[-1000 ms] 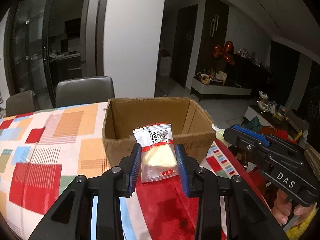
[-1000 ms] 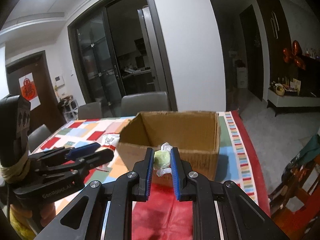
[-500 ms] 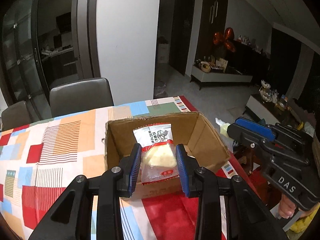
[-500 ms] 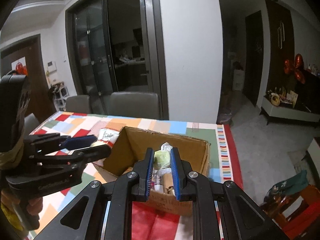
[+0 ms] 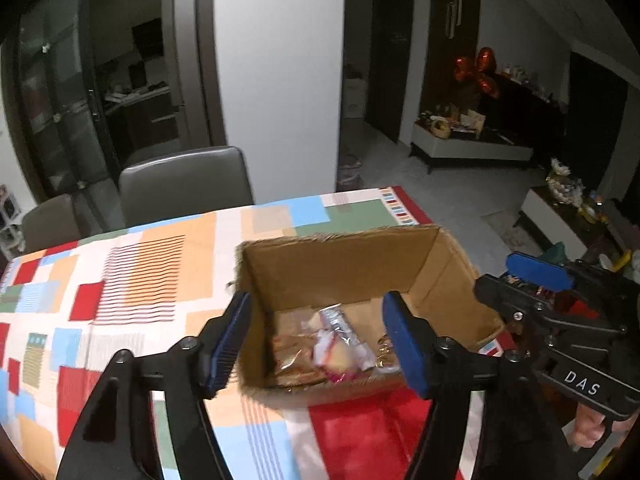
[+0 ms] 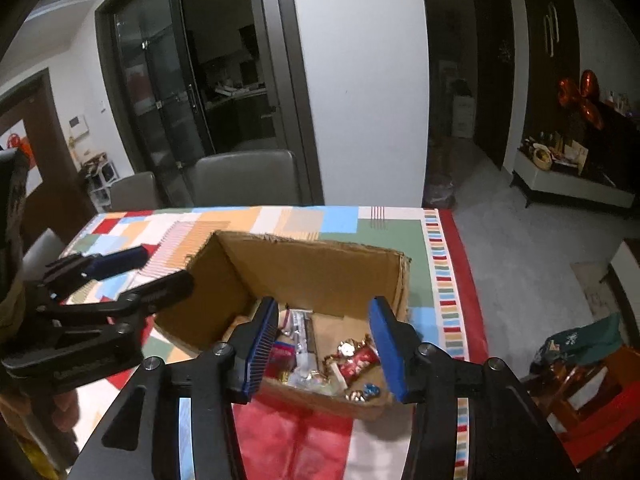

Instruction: Organize snacks

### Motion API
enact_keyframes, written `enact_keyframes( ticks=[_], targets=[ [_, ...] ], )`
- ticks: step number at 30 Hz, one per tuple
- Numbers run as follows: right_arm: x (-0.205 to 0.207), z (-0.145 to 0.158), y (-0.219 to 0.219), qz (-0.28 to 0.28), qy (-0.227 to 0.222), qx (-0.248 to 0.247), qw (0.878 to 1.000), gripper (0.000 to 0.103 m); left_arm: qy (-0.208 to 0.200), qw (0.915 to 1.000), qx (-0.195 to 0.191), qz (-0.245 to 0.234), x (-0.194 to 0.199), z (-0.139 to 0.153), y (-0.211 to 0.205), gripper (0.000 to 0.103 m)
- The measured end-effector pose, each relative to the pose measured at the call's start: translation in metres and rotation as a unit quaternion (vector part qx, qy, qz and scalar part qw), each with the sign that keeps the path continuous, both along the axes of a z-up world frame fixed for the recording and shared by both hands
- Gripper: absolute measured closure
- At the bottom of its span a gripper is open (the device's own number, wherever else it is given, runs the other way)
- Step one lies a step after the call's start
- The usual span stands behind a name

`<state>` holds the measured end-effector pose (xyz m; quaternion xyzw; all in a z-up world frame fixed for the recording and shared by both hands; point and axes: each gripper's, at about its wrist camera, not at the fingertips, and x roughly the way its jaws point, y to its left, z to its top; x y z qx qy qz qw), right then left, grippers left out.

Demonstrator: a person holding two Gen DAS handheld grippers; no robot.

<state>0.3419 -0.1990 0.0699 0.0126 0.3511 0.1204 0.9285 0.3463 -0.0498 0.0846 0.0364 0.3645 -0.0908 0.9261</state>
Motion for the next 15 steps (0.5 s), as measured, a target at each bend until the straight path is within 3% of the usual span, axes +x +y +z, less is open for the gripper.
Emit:
enact_keyframes(
  ticks=[3,8,10,15],
  targets=[
    [-0.008,-0.001,-0.001,-0.002,0.005,-0.003,1.000,0.041,-0.016,0.9998,0.013,0.008,-0.015,0.001,0.001,0.024],
    [-0.034,0.002,-0.004,-0.007,-0.013,-0.016,1.000,0.039,-0.044,0.9986,0.019,0.020,-0.041,0.006,0.008,0.014],
    [-0.047,0.005,-0.006,-0.011,-0.021,-0.014,1.000,0.029,-0.060,0.9978,0.016,0.024,-0.057,0.009,0.011,0.008],
    [-0.087,0.013,-0.010,-0.022,-0.054,-0.017,0.998,0.025,-0.103,0.9939,0.018,0.035,-0.099,0.014,0.015,0.002]
  ],
)
